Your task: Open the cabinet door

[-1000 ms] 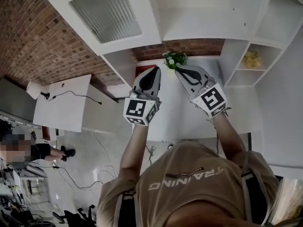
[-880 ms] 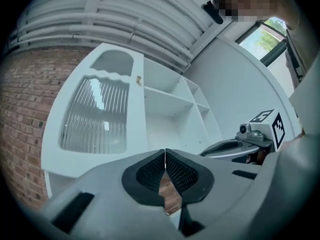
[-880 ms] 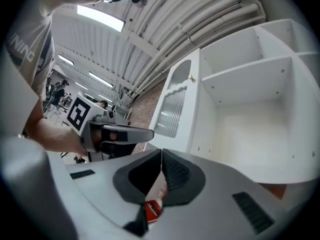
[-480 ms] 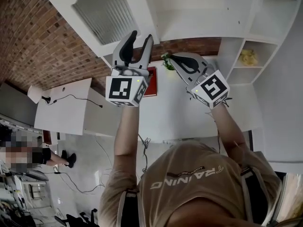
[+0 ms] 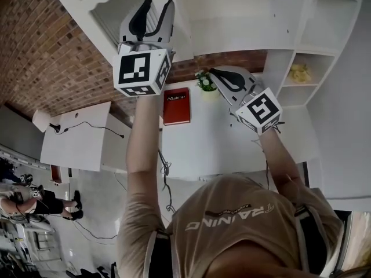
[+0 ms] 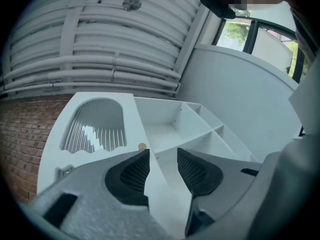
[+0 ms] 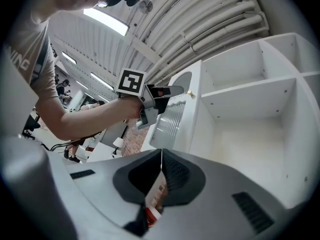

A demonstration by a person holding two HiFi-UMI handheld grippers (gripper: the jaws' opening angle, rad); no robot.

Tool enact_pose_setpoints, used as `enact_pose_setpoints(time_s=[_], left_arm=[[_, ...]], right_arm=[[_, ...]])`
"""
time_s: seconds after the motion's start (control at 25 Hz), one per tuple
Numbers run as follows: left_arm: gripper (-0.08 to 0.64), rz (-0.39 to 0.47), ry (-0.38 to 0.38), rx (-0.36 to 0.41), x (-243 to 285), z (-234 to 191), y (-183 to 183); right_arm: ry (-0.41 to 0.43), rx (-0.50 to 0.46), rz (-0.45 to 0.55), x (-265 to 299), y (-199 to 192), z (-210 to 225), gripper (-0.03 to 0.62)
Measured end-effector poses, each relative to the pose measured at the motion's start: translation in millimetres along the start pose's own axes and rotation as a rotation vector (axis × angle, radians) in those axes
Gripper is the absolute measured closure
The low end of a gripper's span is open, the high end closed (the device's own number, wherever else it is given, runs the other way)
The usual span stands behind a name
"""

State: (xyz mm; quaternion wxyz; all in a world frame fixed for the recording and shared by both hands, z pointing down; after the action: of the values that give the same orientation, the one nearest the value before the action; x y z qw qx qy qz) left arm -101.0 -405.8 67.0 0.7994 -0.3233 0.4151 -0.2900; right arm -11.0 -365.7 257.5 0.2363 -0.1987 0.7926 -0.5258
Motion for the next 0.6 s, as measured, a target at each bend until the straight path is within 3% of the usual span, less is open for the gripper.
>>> enact_pose_setpoints(time_s=[0.2,0.44,0.6], left_arm=[[0.410,-0.016,0.025,0.001,21.7,-20.0,-5.3],[0.410,-0.004,0.022,-0.065,43.2,-39.2,-8.2],[0.410,-0.015,0.040,0.035,58.0,-37.9,-4.7]], right_arm=[[-0.009,-0.022,0.000,-0.9,2.9,5.1,0.580],[-0.019,-0.048,0.022,15.2,22.9,21.1,0.580],[-0.008,-0.076,0.044,26.4,41.2,27.8,0.580]])
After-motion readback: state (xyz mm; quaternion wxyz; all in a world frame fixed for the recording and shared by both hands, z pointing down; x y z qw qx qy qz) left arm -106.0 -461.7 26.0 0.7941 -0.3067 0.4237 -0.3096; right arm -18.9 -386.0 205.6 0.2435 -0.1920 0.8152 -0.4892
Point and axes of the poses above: the fingertips, and each gripper's own axes: x forward along the fingers, z to its right, y out of its top, the point moved 2 cm from there along -x, backward along the fingers, and after that the axes turned 1 degree about y, right-handed, at the moved point
